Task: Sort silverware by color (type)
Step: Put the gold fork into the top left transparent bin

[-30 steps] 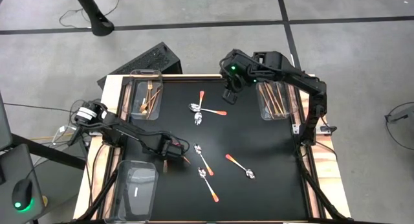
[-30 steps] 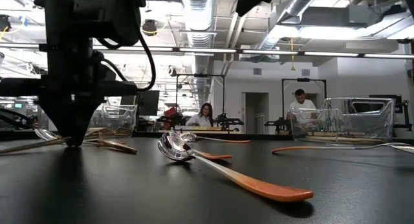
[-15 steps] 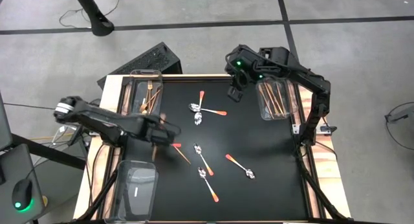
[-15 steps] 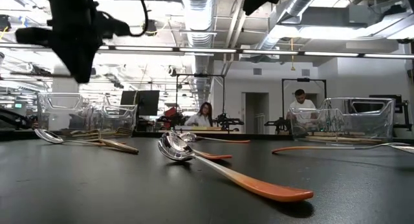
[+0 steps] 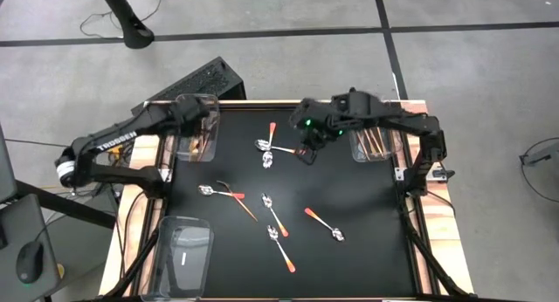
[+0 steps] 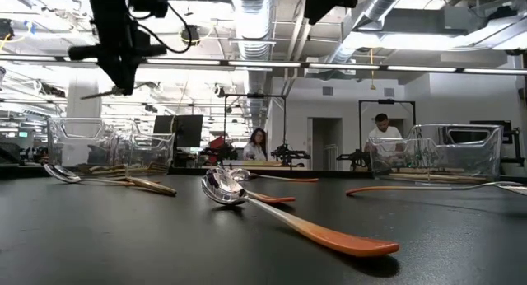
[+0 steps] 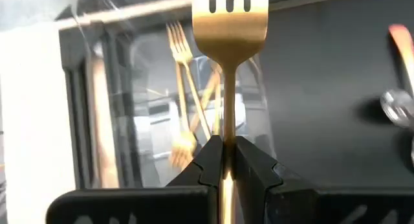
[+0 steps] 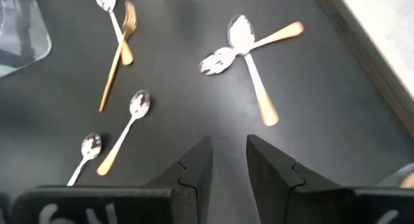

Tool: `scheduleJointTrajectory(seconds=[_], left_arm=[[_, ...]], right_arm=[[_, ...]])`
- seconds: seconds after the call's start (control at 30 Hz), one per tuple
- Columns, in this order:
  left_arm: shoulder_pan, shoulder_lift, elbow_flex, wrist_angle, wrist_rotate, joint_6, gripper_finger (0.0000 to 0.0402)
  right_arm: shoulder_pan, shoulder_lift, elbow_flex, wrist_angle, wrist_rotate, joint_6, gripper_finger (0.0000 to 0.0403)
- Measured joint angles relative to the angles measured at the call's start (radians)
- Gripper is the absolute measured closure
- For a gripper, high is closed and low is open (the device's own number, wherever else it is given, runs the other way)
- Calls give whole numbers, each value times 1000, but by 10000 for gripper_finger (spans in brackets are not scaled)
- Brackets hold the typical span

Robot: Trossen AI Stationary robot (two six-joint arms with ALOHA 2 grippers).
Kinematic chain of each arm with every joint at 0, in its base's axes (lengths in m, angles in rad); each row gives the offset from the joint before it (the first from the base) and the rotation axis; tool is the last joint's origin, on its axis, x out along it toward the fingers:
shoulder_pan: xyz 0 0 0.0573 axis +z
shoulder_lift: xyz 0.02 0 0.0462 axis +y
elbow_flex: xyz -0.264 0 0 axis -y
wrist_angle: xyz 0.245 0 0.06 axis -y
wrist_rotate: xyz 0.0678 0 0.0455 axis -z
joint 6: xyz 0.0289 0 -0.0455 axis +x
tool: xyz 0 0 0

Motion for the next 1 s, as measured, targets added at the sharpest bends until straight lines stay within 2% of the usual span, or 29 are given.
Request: scheduleJointTrajectory(seconds=[0.2,0.33,0.43,0.63,0.73,0.8,0.87,1.0], left_arm=[[280,48,0,147,142,240,385],[387,105,0,150,216,323,376],[383,137,-2,167,201,377,360],[361,160,-3,207,134,366,305],[360,153,-3,204,183,362,276],[347,132,-3,201,262,350,260],[304,106,-3,202,329,331,249],[113,83,-3,162,312,239,244]], right_arm=[[80,1,-116,61,0,160,285],[118,2,-173,90,2,250,285],[133,1,-204,123,3,306,285],[140,1,-208,157,15,354,285],[140,1,-208,155,26,367,285],[140,1,-208,151,27,369,285],[140,1,-208,133,39,368,285],[132,1,-208,71,72,358,285]])
